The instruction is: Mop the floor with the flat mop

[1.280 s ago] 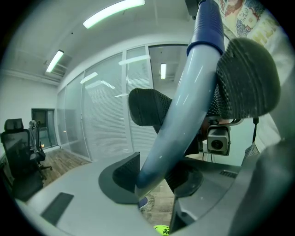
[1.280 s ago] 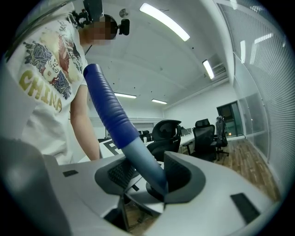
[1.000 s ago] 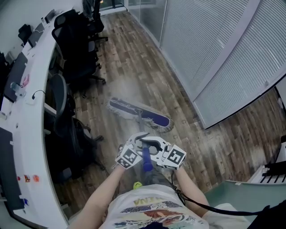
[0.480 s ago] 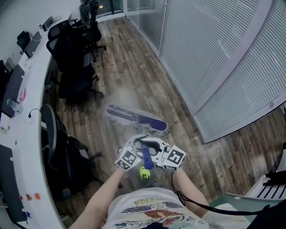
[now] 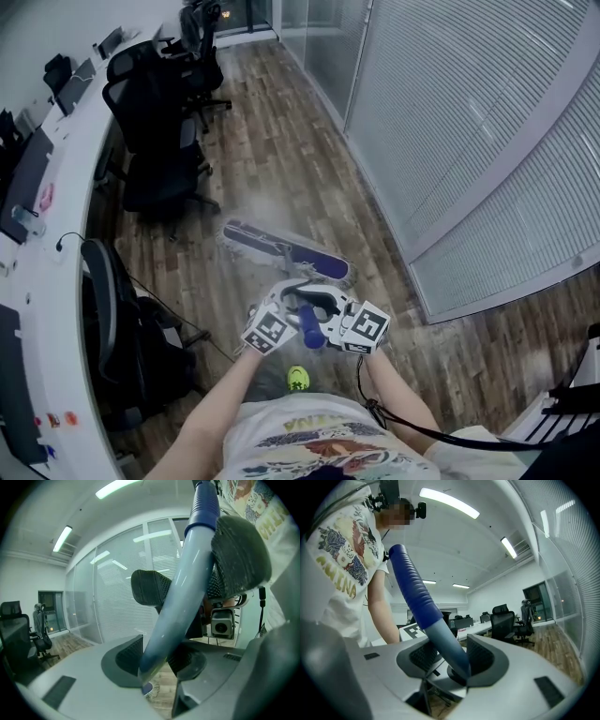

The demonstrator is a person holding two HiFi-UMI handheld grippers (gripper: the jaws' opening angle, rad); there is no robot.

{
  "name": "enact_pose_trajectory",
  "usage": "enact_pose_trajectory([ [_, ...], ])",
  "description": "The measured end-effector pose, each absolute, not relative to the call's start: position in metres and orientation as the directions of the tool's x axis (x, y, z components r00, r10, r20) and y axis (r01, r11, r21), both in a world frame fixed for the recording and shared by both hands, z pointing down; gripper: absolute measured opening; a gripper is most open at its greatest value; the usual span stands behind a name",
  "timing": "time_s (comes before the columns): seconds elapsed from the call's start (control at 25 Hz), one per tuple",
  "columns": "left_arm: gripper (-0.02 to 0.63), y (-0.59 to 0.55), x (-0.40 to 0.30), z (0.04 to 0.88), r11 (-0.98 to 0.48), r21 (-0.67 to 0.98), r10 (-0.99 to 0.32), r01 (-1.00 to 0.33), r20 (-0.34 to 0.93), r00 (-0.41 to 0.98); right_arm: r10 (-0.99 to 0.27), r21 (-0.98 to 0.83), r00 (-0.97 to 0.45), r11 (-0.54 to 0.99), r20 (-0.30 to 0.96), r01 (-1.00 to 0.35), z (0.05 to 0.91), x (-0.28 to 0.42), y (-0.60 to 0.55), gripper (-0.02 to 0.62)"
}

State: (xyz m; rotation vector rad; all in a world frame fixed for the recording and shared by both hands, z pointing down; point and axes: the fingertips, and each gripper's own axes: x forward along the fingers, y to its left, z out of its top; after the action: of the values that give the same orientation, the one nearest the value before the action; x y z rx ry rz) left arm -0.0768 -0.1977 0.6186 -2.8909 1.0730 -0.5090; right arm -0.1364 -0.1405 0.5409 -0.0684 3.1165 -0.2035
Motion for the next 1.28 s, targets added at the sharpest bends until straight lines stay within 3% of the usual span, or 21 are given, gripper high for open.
enact_pose_trajectory([
  [0.76, 0.124, -0.356, -0.189, 0.622, -0.770, -0.096, -0.624, -0.630, 0.318, 0.714, -0.027, -0.131, -0.999, 0.991, 0.031, -0.031, 0.545, -0.252, -0.297, 0.187],
  [1.28, 0.124, -0.348, -0.189, 0.625, -0.792, -0.105, -0.598, -0.602, 0.334, 0.728, -0.059, -0.154, -0.998, 0.986, 0.037, -0.065, 0.547, -0.254, -0.291, 0.189],
])
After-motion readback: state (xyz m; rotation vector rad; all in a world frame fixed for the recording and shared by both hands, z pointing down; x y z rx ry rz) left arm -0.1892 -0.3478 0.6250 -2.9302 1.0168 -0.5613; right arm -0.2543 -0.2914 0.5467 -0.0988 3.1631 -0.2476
